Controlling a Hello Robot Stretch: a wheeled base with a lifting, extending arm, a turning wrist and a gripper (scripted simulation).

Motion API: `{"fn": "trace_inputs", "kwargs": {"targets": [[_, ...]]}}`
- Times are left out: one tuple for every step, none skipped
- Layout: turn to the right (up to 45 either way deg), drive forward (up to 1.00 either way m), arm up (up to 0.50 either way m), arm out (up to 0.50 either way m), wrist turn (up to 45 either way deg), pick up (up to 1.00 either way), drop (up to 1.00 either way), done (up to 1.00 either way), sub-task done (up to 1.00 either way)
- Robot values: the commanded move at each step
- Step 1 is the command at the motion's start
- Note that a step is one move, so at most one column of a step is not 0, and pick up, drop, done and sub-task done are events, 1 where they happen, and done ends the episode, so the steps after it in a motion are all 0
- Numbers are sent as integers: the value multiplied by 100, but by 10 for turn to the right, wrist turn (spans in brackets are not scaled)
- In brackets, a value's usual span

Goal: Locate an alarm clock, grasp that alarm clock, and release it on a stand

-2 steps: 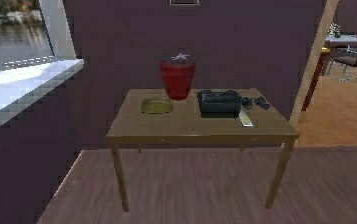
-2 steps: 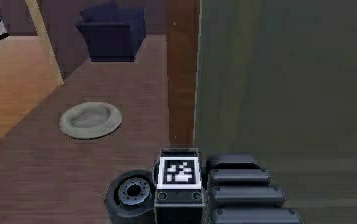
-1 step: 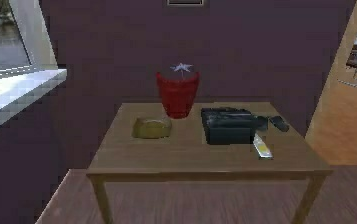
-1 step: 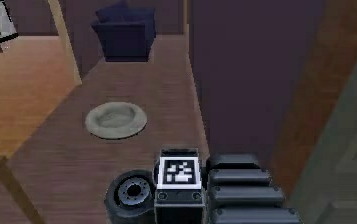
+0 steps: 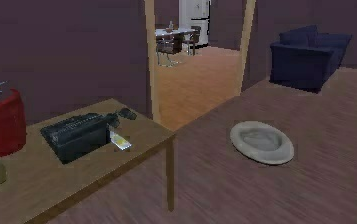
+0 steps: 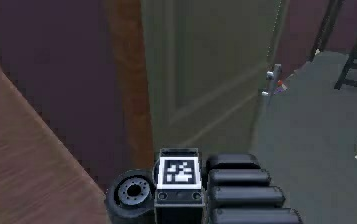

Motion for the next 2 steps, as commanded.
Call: {"fn": "trace_inputs", "kwargs": {"targets": [[150, 0, 0, 0, 0, 0, 0, 0, 0], [0, 100, 0, 0, 0, 0, 0, 0, 0]]}}
